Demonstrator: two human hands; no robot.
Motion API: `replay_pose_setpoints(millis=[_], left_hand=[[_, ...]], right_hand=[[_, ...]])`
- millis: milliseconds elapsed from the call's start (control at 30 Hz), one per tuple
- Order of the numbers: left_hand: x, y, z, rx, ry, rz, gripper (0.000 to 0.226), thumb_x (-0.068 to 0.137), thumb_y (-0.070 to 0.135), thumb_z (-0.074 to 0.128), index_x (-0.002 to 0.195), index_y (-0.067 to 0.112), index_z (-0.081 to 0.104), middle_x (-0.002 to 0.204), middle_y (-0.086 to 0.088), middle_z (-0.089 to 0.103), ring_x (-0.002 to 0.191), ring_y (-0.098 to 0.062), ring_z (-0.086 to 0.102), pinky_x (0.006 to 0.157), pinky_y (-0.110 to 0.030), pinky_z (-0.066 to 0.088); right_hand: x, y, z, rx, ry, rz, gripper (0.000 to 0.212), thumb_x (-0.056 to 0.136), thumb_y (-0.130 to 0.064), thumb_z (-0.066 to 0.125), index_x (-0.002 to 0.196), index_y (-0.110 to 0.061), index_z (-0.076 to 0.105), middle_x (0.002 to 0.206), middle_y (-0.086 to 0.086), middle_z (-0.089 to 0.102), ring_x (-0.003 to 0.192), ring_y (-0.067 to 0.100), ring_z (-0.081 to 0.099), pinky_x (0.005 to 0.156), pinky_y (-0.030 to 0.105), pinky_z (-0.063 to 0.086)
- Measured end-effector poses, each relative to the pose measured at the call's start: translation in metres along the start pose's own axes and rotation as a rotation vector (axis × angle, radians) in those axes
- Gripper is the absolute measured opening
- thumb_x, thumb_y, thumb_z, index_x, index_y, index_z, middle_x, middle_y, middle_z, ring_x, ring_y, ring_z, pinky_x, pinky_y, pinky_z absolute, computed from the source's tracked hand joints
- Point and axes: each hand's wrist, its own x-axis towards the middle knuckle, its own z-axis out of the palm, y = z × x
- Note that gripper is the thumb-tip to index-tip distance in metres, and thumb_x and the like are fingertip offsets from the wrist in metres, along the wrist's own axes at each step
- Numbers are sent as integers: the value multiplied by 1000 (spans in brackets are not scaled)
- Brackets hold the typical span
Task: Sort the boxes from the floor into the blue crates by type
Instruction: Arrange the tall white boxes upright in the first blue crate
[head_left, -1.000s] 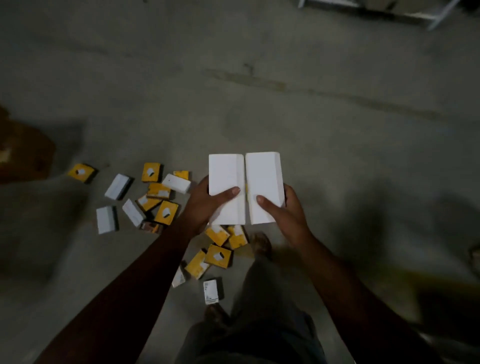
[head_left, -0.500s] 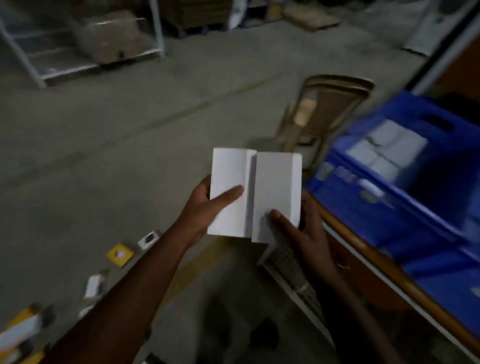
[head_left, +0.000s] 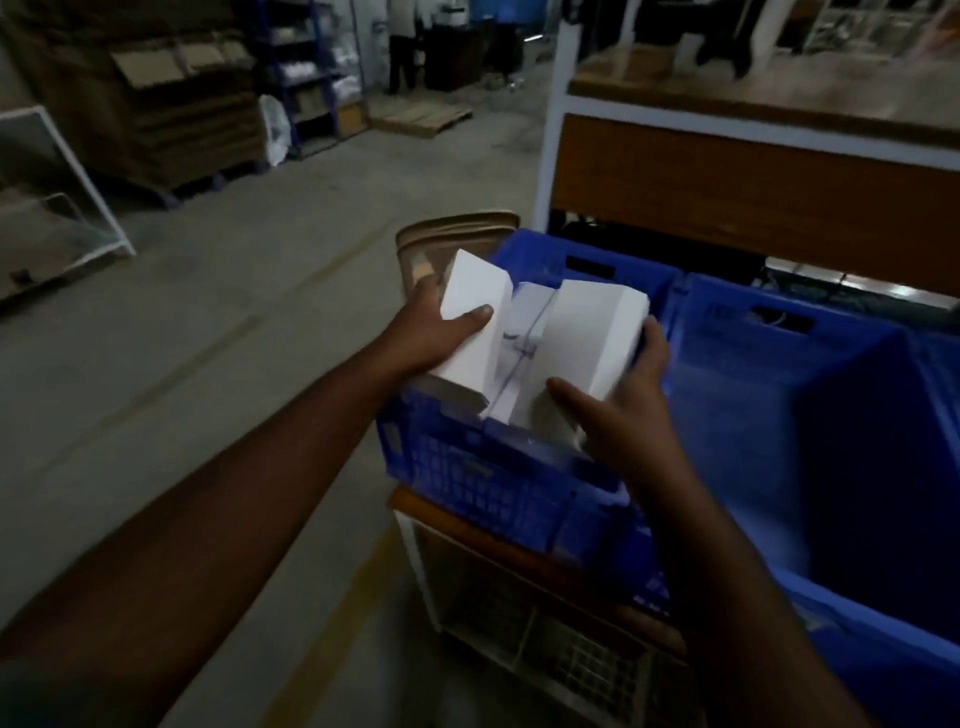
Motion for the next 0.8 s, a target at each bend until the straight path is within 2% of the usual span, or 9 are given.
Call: replay_pose_setpoints(millis=[133, 233, 300, 400, 467, 533, 600, 700, 800], left_hand=[[60, -11, 39, 196, -161, -17, 87, 95, 47, 61, 159, 19, 10, 160, -8, 31, 140, -30, 40, 104, -33, 36], [88, -40, 69, 294, -219, -95, 79, 102, 41, 53, 160, 10, 9, 164, -14, 21, 146, -33, 31, 113, -36, 30], [100, -60, 86, 323, -245, -172, 71, 105, 37, 47, 158, 5, 13, 163, -18, 22, 146, -36, 31, 115, -37, 28], [118, -85, 101, 398, -233, -236, 71, 106, 38, 41, 158, 1, 11, 163, -23, 19, 147, -41, 26, 119, -44, 26], [128, -99, 107, 421, -265, -275, 68, 108, 38, 36, 156, -3, 11, 162, -25, 19, 147, -42, 27, 118, -44, 27], [133, -106, 110, 436, -315, -281, 63, 109, 36, 33, 154, -7, 19, 158, -28, 27, 143, -41, 34, 115, -42, 31], [139, -110, 110, 472, -386, -255, 56, 109, 33, 33, 149, -7, 32, 153, -28, 37, 139, -40, 40, 112, -40, 33], [149, -114, 107, 501, -442, -226, 52, 107, 32, 37, 144, -3, 43, 145, -25, 48, 134, -40, 46, 108, -41, 38], [149, -117, 110, 502, -414, -172, 57, 105, 25, 42, 153, -1, 28, 155, -24, 36, 141, -39, 38, 113, -42, 32]], right_hand=[[50, 8, 12, -64, -3, 121, 119, 86, -12, 79, 158, -33, -14, 157, 10, 33, 131, 22, 41, 104, 49, 46], [75, 28, 36, 62, -2, 368, 103, 88, -3, 74, 157, -21, 0, 150, 16, 39, 125, 28, 46, 101, 44, 49], [86, 43, 46, 142, 84, 543, 94, 91, -4, 71, 158, -15, 5, 150, 17, 39, 127, 32, 47, 98, 40, 47], [100, 61, 60, 130, 125, 639, 83, 94, -7, 69, 157, -8, 16, 151, 18, 40, 133, 34, 47, 92, 37, 44], [110, 68, 67, 177, 107, 677, 69, 93, -5, 70, 149, -3, 29, 139, 16, 51, 114, 32, 59, 86, 39, 48], [116, 73, 71, 236, 53, 751, 50, 97, -5, 66, 141, 2, 44, 112, 14, 62, 85, 26, 63, 78, 42, 51], [121, 80, 74, 246, 19, 808, 42, 99, -8, 64, 137, 3, 52, 95, 13, 65, 75, 25, 62, 73, 45, 52], [131, 98, 79, 212, 27, 775, 46, 99, -15, 66, 140, 0, 52, 116, 18, 68, 91, 31, 67, 76, 47, 56], [139, 118, 90, -141, 7, 717, 55, 101, -31, 60, 144, 0, 48, 140, 18, 58, 118, 32, 61, 95, 36, 49]])
